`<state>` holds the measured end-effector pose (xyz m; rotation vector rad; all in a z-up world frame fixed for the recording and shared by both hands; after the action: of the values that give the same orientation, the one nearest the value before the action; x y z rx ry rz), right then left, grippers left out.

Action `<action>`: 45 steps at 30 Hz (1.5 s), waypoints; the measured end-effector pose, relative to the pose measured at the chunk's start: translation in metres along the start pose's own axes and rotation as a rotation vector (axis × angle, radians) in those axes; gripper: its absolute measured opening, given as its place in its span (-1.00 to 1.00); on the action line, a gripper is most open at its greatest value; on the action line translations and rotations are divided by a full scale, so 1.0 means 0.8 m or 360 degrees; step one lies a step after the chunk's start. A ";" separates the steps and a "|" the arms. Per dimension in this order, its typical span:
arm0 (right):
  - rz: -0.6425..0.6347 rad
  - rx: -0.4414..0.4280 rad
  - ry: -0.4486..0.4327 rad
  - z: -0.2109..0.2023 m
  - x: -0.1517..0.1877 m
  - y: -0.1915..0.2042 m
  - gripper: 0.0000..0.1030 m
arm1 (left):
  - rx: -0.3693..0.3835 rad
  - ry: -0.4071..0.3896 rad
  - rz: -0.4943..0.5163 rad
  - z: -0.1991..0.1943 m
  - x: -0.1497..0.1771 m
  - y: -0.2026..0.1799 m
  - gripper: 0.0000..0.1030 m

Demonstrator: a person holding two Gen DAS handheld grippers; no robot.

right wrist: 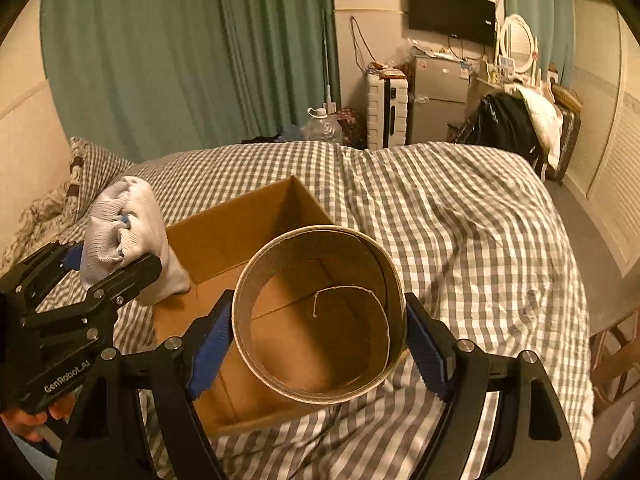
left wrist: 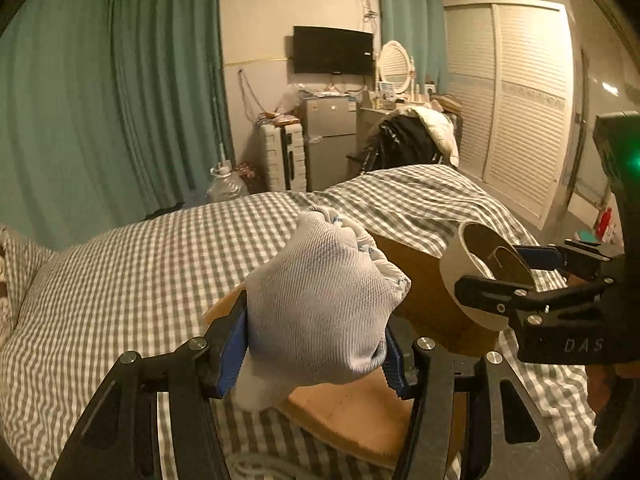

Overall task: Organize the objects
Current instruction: 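Carry the tape roll and grey plush into the box and release both, then grasp the tissue pack with the left tool while the right tool grasps the bear figurine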

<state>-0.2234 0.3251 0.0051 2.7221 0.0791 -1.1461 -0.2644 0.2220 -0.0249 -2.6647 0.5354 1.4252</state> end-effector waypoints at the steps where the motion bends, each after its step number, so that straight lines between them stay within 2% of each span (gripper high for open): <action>1: 0.0020 -0.0012 -0.0009 0.005 -0.002 -0.005 0.57 | 0.0011 0.0002 0.0007 0.002 -0.001 -0.002 0.15; 3: 0.0066 -0.0047 -0.0046 0.009 -0.005 -0.014 0.59 | 0.0039 -0.0014 0.0010 0.005 -0.005 -0.006 0.26; 5: 0.0125 -0.0057 -0.0092 0.006 -0.009 -0.022 0.78 | 0.0058 -0.0024 0.0010 0.004 -0.007 -0.008 0.58; 6: 0.0130 -0.0045 -0.0111 0.003 -0.012 -0.025 0.85 | 0.0056 -0.0037 0.0008 0.002 -0.009 -0.009 0.66; 7: 0.0124 -0.0026 -0.0135 -0.002 -0.015 -0.026 0.85 | 0.0050 -0.0049 0.0007 -0.001 -0.010 -0.009 0.80; 8: 0.0114 -0.0009 -0.0161 -0.009 -0.016 -0.025 0.85 | 0.0040 -0.0070 0.0006 -0.007 -0.012 -0.008 0.84; 13: 0.0090 0.0002 -0.0216 -0.052 -0.017 -0.007 0.85 | 0.0003 -0.0083 -0.0004 -0.045 -0.017 0.006 0.87; 16: 0.0041 0.0017 -0.0209 -0.078 -0.013 0.013 0.85 | -0.0033 -0.0115 -0.0024 -0.085 -0.019 0.026 0.95; 24: -0.0097 -0.0002 -0.0254 -0.165 0.005 0.100 0.85 | -0.0198 -0.0145 -0.0063 -0.201 0.001 0.104 1.00; 28: -0.0157 -0.0016 -0.0269 -0.193 0.018 0.144 0.85 | -0.0293 -0.0133 -0.0077 -0.247 0.037 0.145 1.00; 34: -0.0236 -0.0047 -0.0228 -0.192 0.053 0.211 0.85 | -0.0453 0.0002 -0.0110 -0.253 0.110 0.191 1.00; 39: -0.0253 -0.0079 -0.0133 -0.147 0.101 0.248 0.85 | -0.0537 0.0184 -0.0177 -0.216 0.196 0.215 1.00; 45: -0.0274 -0.0066 0.0041 -0.065 0.156 0.270 0.85 | -0.0536 0.0389 -0.0185 -0.167 0.275 0.211 1.00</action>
<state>-0.0731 0.1203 -0.0160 2.7374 0.3432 -1.1391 -0.1036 -0.0255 -0.1121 -3.0981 0.1584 1.2638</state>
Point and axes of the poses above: each gripper's, at about its wrist camera, not at the fingertips, and z roughly the way its jaws point, y to its left, x to its underside, the point moved 5 cm from there along z, roughly the way its jaws point, and after that the axes turned 5 degrees about -x, right-handed, at the moved point
